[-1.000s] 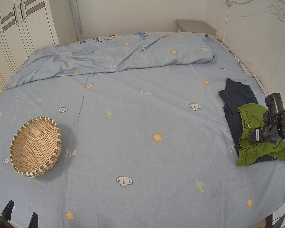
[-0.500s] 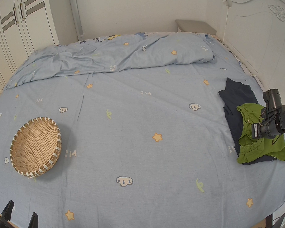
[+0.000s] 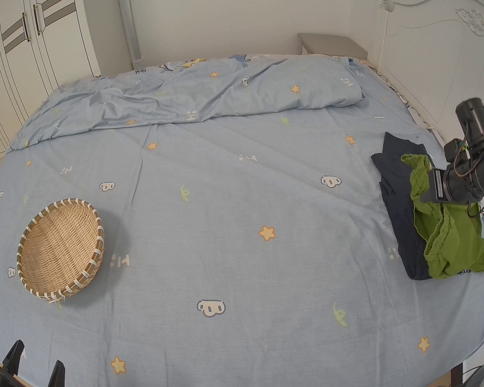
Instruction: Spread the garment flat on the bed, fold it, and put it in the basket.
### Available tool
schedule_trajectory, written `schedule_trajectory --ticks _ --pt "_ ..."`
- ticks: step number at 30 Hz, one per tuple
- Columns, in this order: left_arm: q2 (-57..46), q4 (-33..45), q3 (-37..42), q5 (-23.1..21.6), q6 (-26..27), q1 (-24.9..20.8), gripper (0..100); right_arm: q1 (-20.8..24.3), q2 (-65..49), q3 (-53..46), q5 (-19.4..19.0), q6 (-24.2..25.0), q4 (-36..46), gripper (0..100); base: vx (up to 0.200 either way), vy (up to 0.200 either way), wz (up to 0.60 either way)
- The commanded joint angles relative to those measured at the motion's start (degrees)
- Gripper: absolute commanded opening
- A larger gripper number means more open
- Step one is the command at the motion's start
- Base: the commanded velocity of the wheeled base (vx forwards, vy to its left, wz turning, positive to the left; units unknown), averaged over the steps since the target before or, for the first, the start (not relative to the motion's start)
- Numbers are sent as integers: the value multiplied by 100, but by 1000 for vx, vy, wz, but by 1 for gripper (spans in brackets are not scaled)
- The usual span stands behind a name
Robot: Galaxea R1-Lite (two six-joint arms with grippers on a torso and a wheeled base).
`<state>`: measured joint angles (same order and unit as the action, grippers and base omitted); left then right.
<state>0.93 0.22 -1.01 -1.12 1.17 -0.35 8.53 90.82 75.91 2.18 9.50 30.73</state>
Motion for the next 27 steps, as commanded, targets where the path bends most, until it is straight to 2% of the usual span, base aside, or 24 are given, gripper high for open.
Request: schedule_trajectory --ticks 1,5,8,11,12,13,18,24,27 --pt "-93 4 92 -2 -3 0 100 553 -486 565 -376 281 284 0 0 0 0" --pt "-93 -4 92 -2 -3 0 100 1063 -557 811 -666 597 267 0 0 0 0" --pt "-93 4 92 -2 6 0 100 1722 -557 978 -825 922 249 0 0 0 0" --pt "-93 -4 92 7 -3 0 100 2311 -504 1101 -833 1186 179 0 0 0 0" --pt "-93 -4 92 7 -3 0 100 2311 -504 1101 -833 1186 179 0 0 0 0" --pt "-93 4 92 -2 -3 0 100 2847 -407 1189 -825 1397 47 0 0 0 0" --pt "-93 -4 92 -2 6 0 100 3726 147 1163 -790 1529 -445 0 0 0 0" --pt "-93 -4 92 -2 6 0 100 4455 999 1136 -763 1511 -1017 0 0 0 0" --pt "-93 4 92 7 6 0 100 4464 1017 1136 -763 1511 -1017 0 0 0 0"
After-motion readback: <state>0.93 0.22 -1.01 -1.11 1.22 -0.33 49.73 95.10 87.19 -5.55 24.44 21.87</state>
